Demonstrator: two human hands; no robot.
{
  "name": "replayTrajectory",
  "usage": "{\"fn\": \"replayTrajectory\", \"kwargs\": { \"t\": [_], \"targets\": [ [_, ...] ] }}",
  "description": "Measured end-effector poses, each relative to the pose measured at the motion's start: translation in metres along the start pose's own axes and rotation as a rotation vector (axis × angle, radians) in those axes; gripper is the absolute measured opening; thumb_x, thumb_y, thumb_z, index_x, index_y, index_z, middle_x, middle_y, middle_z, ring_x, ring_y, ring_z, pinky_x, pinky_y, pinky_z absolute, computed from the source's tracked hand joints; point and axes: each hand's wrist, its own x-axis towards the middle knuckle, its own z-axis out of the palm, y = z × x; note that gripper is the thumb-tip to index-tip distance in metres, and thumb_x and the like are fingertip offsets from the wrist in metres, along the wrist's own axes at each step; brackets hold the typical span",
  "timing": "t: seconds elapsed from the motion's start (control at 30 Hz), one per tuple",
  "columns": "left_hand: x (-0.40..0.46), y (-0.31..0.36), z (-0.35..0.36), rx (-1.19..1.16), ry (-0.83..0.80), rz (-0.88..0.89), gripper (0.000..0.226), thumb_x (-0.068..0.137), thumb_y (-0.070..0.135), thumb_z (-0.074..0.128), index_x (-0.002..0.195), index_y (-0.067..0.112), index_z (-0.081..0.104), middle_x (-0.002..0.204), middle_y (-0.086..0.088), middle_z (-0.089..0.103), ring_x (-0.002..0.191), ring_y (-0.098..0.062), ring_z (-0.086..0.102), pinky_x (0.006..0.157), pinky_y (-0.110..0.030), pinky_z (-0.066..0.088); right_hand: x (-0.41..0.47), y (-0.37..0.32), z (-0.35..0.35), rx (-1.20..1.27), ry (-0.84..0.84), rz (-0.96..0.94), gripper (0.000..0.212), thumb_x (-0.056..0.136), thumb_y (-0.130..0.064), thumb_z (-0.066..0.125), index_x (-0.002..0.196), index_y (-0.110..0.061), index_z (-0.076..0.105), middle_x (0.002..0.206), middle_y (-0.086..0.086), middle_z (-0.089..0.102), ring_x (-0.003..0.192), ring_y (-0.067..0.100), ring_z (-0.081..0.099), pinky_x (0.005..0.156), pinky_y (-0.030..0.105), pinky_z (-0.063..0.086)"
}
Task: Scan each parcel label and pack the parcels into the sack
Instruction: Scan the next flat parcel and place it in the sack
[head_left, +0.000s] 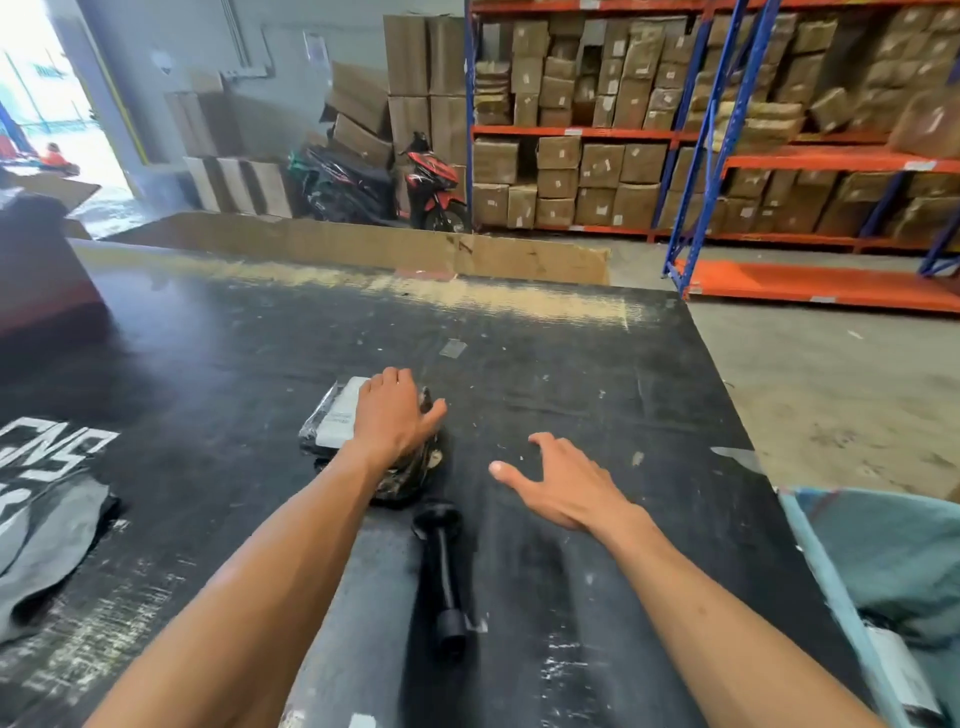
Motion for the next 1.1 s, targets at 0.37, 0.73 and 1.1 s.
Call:
{"fn": "replayTrajectory", "kwargs": {
  "t": [0.37,0.73,1.1],
  "targets": [
    [0.015,-0.1,0.009,-0.254,-0.325,-0.359,0.126,0.068,0.086,0.064,0.161,0.024,0.006,0.151,-0.031,0.032,0.134,-0.051,0.041,0.108,-0.059,0.038,0.004,-0.089,0.09,-0.017,-0.186,0.102,0.105,0.082,-0.08,0.065,0.164,-0.027,0.023,0.155,0.019,0.046,0.141,0.043,0.05,0.112,0.049,0.042],
    [0.02,-0.149,0.016,-0.434,-0.618,-0.161,0.153,0.032,0.09,0.079,0.159,0.047,0.005,0.167,-0.019,0.012,0.153,-0.038,-0.014,0.123,-0.055,0.002,0.004,-0.088,0.107,0.666,-0.06,0.27,0.054,0.076,-0.018,0.075,0.125,-0.03,0.058,0.102,0.016,0.076,0.054,0.022,0.065,0.053,0.036,0.063],
    [-0.021,-0.144,0.028,-0.728,-0.026,-0.018,0.117,0.034,0.079,0.089,0.139,0.052,0.044,0.111,0.01,0.022,0.108,-0.008,0.041,0.101,-0.023,0.039,0.008,-0.115,0.056,1.102,-0.061,-0.016,0.048,0.088,0.001,0.069,0.123,-0.03,0.059,0.08,0.01,0.073,0.061,0.027,0.067,0.054,0.036,0.061]
  ]
}}
